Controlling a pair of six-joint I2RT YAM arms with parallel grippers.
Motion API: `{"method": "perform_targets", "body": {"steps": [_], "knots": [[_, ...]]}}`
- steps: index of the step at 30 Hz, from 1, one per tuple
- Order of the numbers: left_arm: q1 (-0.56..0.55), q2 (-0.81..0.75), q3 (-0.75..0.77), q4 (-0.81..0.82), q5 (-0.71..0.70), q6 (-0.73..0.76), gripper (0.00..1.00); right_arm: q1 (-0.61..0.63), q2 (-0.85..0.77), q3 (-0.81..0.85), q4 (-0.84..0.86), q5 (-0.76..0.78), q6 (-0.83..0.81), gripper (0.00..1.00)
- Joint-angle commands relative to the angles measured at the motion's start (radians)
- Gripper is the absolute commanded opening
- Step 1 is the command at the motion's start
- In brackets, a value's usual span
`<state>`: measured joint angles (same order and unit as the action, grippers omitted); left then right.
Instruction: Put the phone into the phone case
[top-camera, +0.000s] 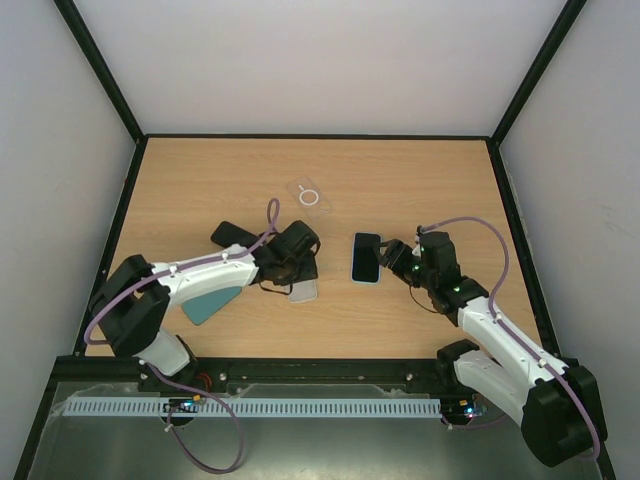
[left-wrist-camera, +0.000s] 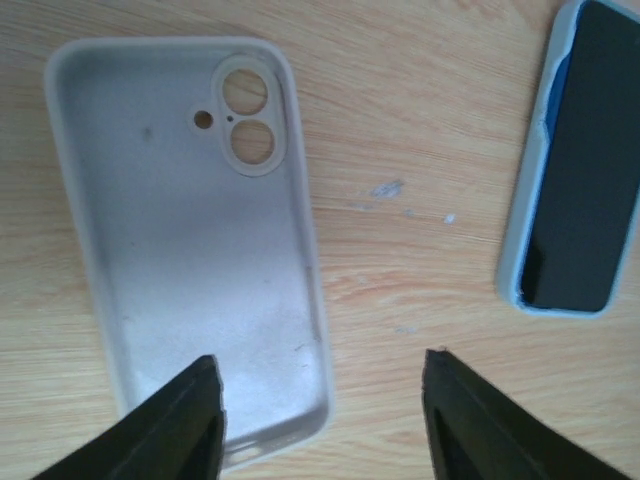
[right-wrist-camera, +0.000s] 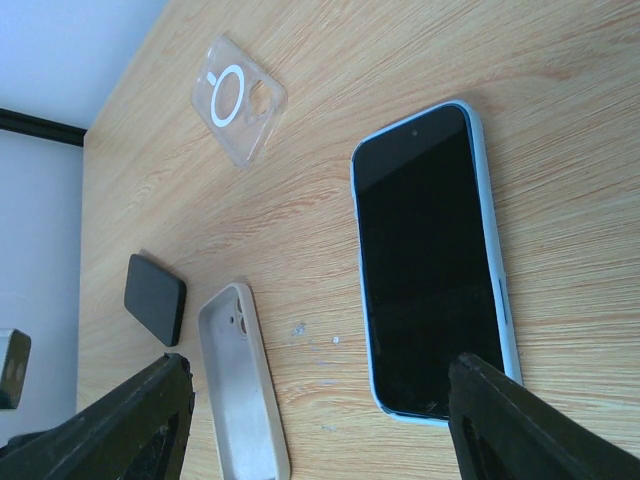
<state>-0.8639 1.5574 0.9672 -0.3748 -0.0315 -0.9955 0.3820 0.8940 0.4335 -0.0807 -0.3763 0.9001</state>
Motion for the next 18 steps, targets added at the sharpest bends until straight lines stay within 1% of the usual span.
{"method": "perform_targets", "body": {"steps": [1, 6, 9, 11, 16, 18], "knots": [[0.033, -0.036, 0.012, -0.105, -0.076, -0.005, 0.61, 0.006, -0.010, 0.019, -0.018, 0.013, -0.021, 0.69], [0.151, -0.090, -0.018, -0.178, -0.137, -0.066, 0.85, 0.006, -0.019, 0.016, -0.014, 0.011, -0.022, 0.69], [0.234, -0.112, -0.038, -0.186, -0.144, -0.065, 0.96, 0.005, -0.023, 0.015, -0.015, 0.012, -0.026, 0.69], [0.294, -0.112, -0.044, -0.191, -0.150, -0.074, 0.97, 0.006, -0.024, 0.013, -0.015, 0.011, -0.026, 0.69], [0.413, -0.065, 0.001, -0.227, -0.199, -0.132, 0.93, 0.006, -0.026, 0.011, -0.012, 0.006, -0.024, 0.69], [0.447, -0.038, 0.024, -0.233, -0.215, -0.145, 0.98, 0.006, -0.028, 0.010, -0.013, 0.008, -0.025, 0.69]]}}
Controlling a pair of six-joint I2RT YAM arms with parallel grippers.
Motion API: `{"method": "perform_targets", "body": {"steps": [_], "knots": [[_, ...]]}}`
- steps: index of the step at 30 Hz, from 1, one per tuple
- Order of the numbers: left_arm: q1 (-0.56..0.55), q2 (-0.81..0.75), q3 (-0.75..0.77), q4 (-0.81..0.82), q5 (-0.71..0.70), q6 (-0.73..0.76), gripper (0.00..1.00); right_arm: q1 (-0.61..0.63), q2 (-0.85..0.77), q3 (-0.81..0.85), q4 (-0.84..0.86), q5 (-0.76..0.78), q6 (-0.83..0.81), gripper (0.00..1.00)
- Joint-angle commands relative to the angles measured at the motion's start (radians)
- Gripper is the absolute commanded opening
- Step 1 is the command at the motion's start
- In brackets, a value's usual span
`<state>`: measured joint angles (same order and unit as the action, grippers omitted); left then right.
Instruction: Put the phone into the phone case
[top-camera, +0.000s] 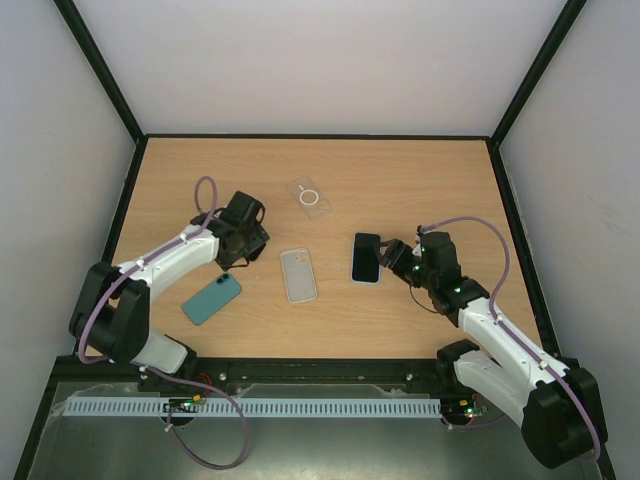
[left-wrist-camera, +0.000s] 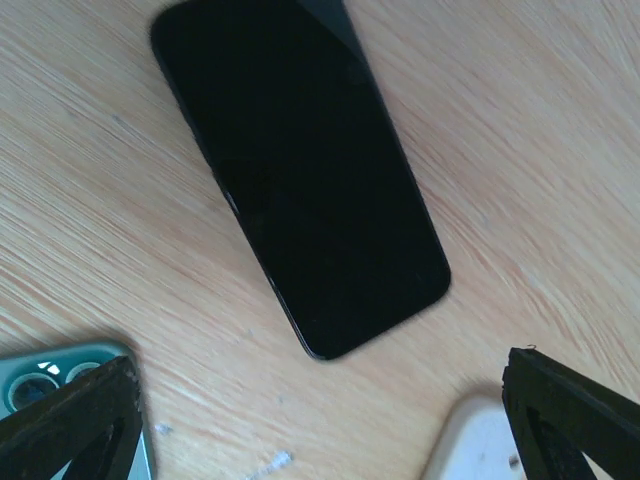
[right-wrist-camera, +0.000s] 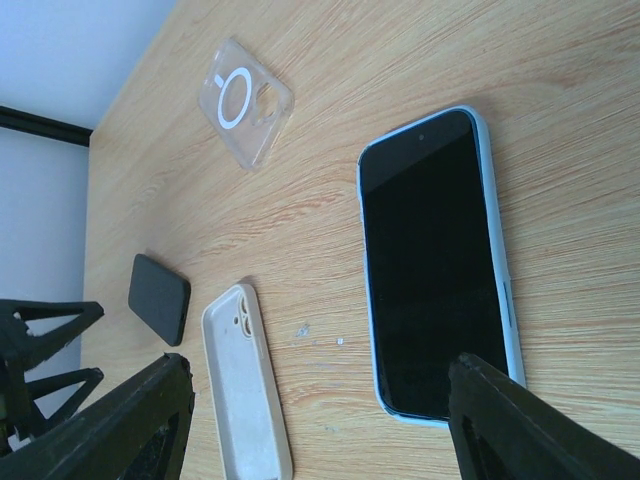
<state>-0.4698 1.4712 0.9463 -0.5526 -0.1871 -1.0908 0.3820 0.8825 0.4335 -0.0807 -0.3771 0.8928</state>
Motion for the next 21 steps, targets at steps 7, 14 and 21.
{"method": "perform_targets", "body": {"steps": [7, 14, 21], "knots": [[0.129, 0.110, 0.074, -0.005, -0.036, -0.113, 0.99, 0.006, -0.022, 0.008, -0.016, 0.013, -0.017, 0.69], [0.159, 0.214, 0.103, 0.073, -0.003, -0.140, 0.99, 0.006, -0.006, 0.006, 0.004, 0.006, -0.009, 0.69], [0.168, 0.281, 0.138, 0.088, 0.005, -0.149, 0.98, 0.006, -0.007, 0.000, 0.006, 0.012, -0.011, 0.69]]}}
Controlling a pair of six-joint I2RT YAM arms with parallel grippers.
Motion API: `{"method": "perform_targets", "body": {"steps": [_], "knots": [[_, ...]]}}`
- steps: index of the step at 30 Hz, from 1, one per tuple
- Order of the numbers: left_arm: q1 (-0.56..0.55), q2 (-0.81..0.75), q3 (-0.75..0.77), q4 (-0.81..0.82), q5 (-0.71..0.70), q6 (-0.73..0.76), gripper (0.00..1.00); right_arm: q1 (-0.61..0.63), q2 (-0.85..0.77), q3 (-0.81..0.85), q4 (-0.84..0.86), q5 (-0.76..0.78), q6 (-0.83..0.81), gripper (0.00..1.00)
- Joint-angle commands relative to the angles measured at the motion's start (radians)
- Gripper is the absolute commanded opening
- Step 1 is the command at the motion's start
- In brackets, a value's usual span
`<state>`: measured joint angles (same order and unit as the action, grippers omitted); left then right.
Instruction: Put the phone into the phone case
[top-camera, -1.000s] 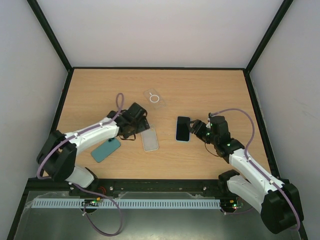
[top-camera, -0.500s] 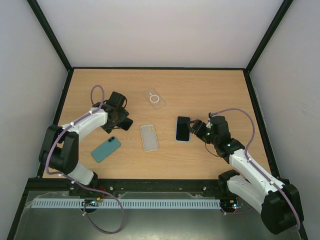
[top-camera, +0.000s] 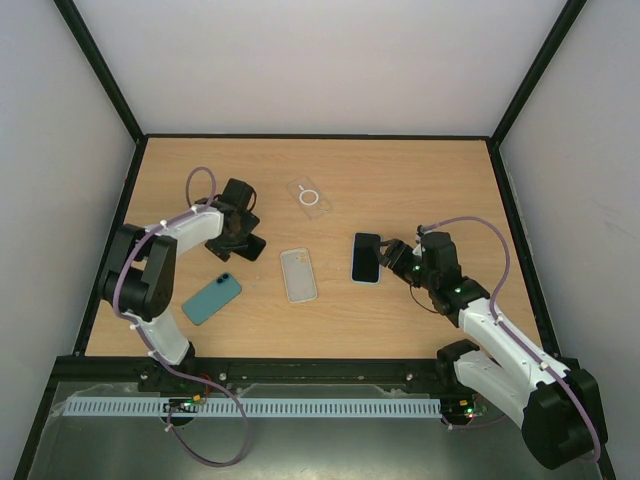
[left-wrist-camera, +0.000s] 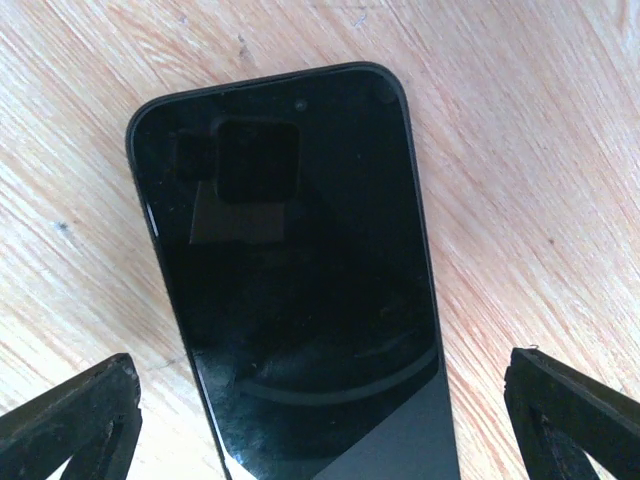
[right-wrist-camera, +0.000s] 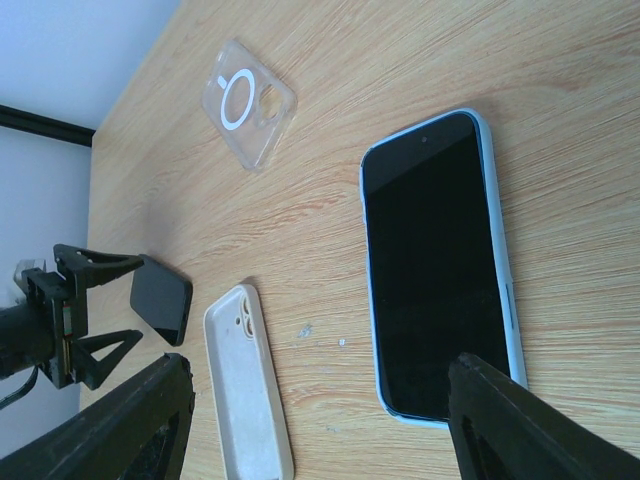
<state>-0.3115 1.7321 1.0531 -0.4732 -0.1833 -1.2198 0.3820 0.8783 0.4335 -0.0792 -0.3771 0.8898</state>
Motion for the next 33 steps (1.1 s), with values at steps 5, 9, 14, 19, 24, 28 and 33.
{"method": "perform_targets", "body": {"steps": [5, 9, 14, 19, 24, 28, 33], "knots": [[0.021, 0.056, 0.038, -0.005, 0.012, -0.039, 0.98, 0.006, 0.007, -0.005, 0.015, 0.009, -0.006, 0.69], [0.036, 0.091, 0.054, -0.028, 0.019, -0.052, 0.98, 0.006, 0.013, -0.006, 0.024, 0.009, -0.005, 0.69], [0.046, 0.120, 0.062, -0.029, 0.015, -0.066, 0.98, 0.006, 0.012, -0.013, 0.029, 0.010, -0.004, 0.69], [0.061, 0.168, 0.118, -0.107, 0.014, -0.101, 0.98, 0.006, 0.014, -0.015, 0.030, 0.010, -0.004, 0.69], [0.061, 0.217, 0.185, -0.199, -0.007, -0.127, 0.97, 0.006, 0.014, -0.015, 0.030, 0.011, -0.003, 0.69], [0.061, 0.233, 0.187, -0.207, 0.003, -0.141, 0.95, 0.006, 0.010, -0.012, 0.028, 0.012, -0.001, 0.69], [0.060, 0.262, 0.185, -0.214, 0.040, -0.161, 0.91, 0.006, 0.004, -0.010, 0.023, 0.013, 0.000, 0.69]]}}
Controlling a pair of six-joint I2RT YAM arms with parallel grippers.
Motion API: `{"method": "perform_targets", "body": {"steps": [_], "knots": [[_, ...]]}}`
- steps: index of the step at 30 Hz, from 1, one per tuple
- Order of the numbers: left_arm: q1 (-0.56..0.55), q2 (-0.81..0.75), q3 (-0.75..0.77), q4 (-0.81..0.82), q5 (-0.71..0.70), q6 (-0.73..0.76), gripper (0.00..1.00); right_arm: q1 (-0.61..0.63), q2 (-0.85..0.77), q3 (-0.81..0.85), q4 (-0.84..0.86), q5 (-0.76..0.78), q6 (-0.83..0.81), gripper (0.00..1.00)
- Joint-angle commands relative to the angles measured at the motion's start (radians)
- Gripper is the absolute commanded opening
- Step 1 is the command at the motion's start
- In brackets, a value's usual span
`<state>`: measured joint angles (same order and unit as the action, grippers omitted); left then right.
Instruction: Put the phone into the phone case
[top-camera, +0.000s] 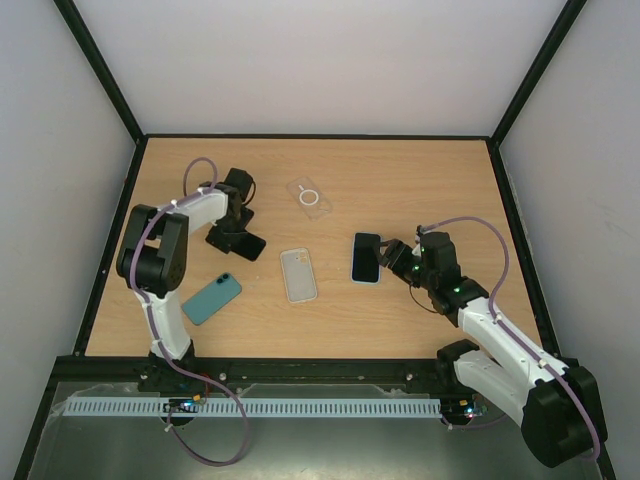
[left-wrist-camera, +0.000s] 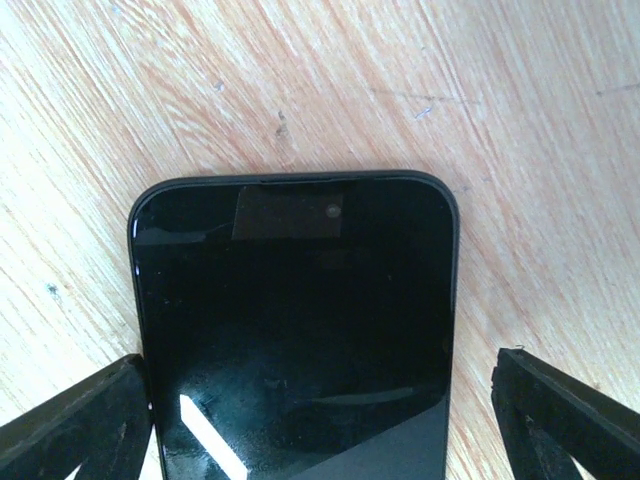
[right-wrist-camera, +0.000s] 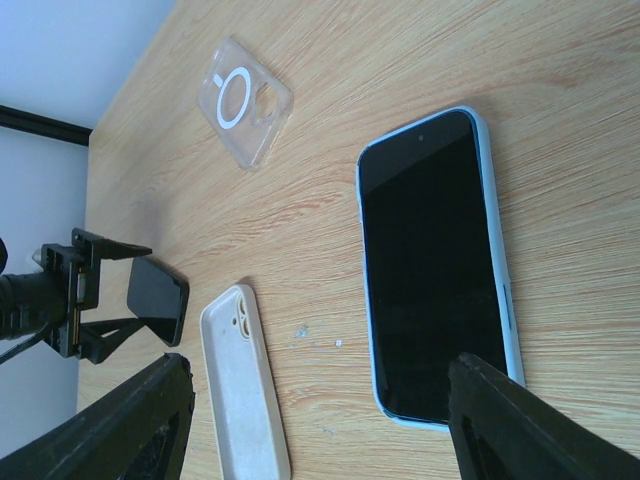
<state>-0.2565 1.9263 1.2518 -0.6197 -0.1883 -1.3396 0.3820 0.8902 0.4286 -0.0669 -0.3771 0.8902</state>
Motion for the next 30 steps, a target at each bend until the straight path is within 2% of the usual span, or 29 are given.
{"method": "perform_targets", "body": {"steps": [1, 4, 20, 30], "knots": [[0.005, 0.072, -0.014, -0.064, 0.054, -0.041, 0.88, 0.006, -0.009, -0.005, 0.011, 0.013, 0.001, 0.69], [0.003, 0.082, -0.016, -0.058, 0.066, -0.039, 0.81, 0.006, -0.013, -0.005, 0.008, 0.013, 0.003, 0.69], [-0.040, 0.039, -0.049, -0.037, 0.138, 0.022, 0.68, 0.026, -0.025, 0.006, -0.002, -0.022, 0.018, 0.69], [-0.086, -0.053, -0.115, -0.017, 0.188, 0.088, 0.65, 0.182, -0.002, -0.005, 0.043, 0.012, 0.052, 0.69]]}}
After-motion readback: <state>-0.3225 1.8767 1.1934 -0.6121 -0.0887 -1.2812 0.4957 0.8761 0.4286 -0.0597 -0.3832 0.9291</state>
